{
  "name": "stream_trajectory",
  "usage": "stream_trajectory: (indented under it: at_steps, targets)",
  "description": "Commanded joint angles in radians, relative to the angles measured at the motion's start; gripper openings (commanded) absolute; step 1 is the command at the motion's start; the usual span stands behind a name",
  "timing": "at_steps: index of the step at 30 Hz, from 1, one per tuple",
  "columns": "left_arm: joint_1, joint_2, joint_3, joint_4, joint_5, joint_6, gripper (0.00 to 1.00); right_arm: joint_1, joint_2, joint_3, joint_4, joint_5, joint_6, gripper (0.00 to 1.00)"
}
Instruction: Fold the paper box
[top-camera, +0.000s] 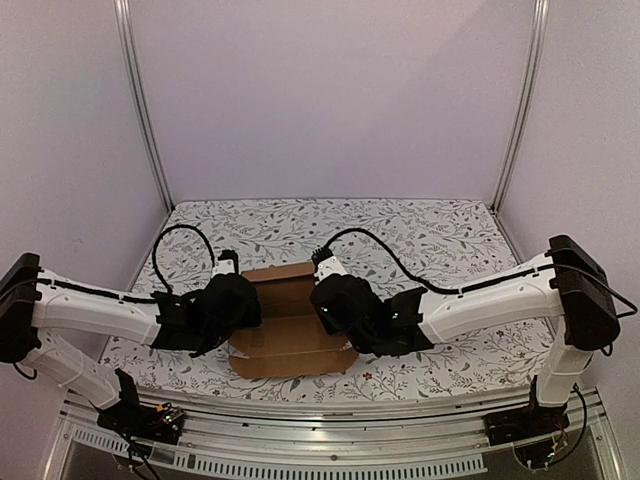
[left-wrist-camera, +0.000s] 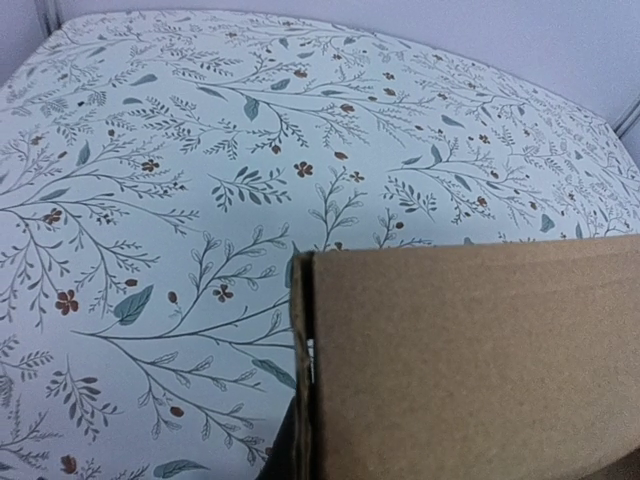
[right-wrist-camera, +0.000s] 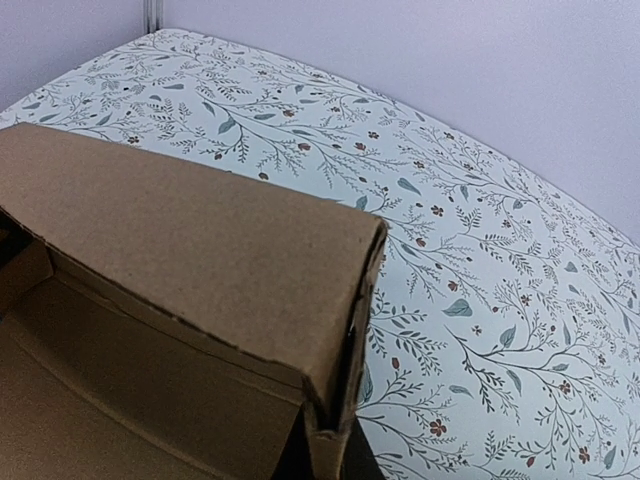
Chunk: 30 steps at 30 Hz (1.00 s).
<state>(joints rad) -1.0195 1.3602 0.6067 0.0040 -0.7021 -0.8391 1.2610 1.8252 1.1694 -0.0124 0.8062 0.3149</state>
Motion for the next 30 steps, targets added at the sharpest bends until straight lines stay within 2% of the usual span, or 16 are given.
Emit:
stream_trajectory:
  at_steps: [1, 3, 5, 12, 20, 23, 30]
  targets:
    - [-0.036, 0.015, 0.045, 0.016, 0.038, -0.026, 0.03, 0.019, 0.061, 0.014, 0.099, -0.026, 0.003, 0.00]
    - [-0.037, 0.019, 0.050, 0.011, 0.042, -0.022, 0.23, 0.020, 0.073, 0.015, 0.106, -0.010, -0.003, 0.00]
    - [-0.037, 0.020, 0.050, 0.004, 0.044, -0.026, 0.30, 0.019, 0.081, 0.016, 0.114, 0.005, -0.012, 0.00]
    - [-0.043, -0.001, 0.044, -0.052, 0.053, -0.019, 0.47, 0.016, 0.120, 0.024, 0.157, 0.034, -0.070, 0.00]
    - [-0.055, -0.129, -0.008, -0.157, 0.088, -0.007, 0.67, -0.031, 0.149, 0.003, 0.228, -0.011, -0.097, 0.00]
    - [-0.062, -0.219, -0.071, -0.158, 0.124, 0.034, 0.74, -0.052, 0.160, -0.023, 0.306, -0.069, -0.144, 0.00]
    - [-0.062, -0.531, -0.190, -0.177, 0.234, 0.172, 0.75, -0.106, 0.169, -0.119, 0.484, -0.256, -0.209, 0.00]
